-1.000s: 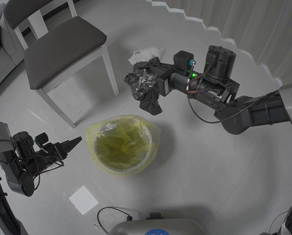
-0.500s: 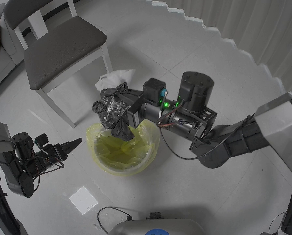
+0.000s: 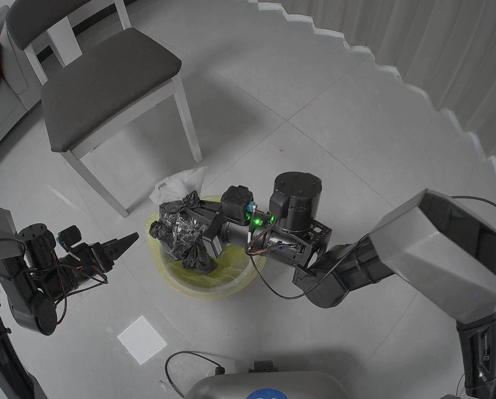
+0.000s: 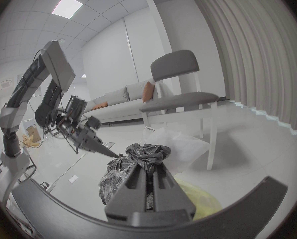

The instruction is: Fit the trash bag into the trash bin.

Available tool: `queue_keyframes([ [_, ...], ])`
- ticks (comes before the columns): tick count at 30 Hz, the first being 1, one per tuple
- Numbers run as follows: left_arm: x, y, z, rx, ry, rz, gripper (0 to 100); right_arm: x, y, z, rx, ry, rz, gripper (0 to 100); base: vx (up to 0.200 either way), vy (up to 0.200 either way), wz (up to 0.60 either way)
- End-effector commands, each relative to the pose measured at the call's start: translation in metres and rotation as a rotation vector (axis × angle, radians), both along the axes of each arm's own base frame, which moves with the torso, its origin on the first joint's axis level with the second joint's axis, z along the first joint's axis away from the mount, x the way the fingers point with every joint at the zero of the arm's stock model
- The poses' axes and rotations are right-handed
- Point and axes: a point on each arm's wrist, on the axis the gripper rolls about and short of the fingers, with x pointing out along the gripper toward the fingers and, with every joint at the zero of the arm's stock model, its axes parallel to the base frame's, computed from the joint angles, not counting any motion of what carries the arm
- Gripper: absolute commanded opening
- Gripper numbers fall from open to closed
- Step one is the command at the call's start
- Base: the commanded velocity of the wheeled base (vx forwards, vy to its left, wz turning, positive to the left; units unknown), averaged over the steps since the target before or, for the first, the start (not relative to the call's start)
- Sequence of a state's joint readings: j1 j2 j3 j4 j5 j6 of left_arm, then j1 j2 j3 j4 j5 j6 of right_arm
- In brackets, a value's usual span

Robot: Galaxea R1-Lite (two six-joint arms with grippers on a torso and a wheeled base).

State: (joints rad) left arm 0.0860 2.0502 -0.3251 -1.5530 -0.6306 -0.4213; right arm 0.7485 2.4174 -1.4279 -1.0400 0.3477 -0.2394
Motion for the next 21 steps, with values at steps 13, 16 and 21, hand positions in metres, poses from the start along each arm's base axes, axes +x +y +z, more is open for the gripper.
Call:
queue_keyframes([
  [13, -0.003, -0.001, 0.006, 0.002, -0.029, -0.004, 100, 0.054, -0.016, -0.043, -0.017, 0.02, -0.051, 0, 0.0, 0.0, 0.0],
  [16, -0.002, -0.001, 0.006, 0.002, -0.029, -0.004, 100, 0.06, -0.016, -0.047, -0.016, 0.016, -0.059, 0, 0.0, 0.0, 0.0],
  [21, -0.002, 0.0, 0.006, 0.002, -0.029, -0.001, 100, 0.07, -0.012, -0.051, -0.01, 0.007, -0.065, 0, 0.0, 0.0, 0.0],
])
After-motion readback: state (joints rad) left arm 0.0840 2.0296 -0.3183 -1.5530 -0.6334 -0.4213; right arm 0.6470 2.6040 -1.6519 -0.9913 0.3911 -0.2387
